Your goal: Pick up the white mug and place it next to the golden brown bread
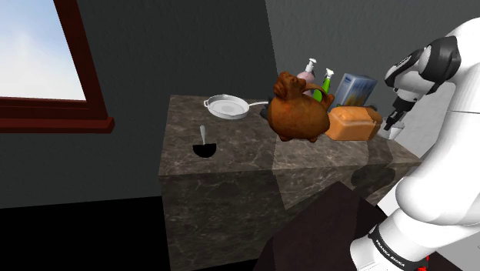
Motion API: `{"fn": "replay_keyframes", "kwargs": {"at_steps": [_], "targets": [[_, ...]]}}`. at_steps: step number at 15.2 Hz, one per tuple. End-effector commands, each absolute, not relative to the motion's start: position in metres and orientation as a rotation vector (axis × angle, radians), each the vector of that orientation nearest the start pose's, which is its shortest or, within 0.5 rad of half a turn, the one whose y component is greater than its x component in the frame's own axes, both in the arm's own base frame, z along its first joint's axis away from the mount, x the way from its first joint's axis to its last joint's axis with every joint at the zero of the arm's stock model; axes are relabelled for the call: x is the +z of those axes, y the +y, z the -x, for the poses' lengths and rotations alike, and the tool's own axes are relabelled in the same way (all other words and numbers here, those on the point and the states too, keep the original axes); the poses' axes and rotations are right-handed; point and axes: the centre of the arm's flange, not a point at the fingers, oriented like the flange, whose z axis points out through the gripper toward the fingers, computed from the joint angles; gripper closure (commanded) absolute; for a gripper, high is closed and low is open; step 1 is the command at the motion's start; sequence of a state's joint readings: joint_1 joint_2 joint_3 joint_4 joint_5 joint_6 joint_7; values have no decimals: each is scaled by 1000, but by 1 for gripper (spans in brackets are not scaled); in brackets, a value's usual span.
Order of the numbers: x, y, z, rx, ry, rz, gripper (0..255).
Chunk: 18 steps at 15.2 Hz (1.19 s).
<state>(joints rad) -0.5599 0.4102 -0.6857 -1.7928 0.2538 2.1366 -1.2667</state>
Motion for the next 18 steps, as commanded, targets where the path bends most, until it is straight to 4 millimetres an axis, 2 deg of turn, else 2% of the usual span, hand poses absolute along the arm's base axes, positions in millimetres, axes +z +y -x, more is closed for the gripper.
{"fn": "replay_keyframes", "kwargs": {"at_steps": [1, 8, 9, 14, 18], "targets": [[359, -591, -249, 40, 107, 3187, 255], [359, -591, -249, 40, 107, 3187, 255], [359, -591, -249, 40, 107, 3187, 0], [359, -591, -249, 40, 107, 3187, 0], [409, -589, -251, 40, 107, 3187, 0]]}}
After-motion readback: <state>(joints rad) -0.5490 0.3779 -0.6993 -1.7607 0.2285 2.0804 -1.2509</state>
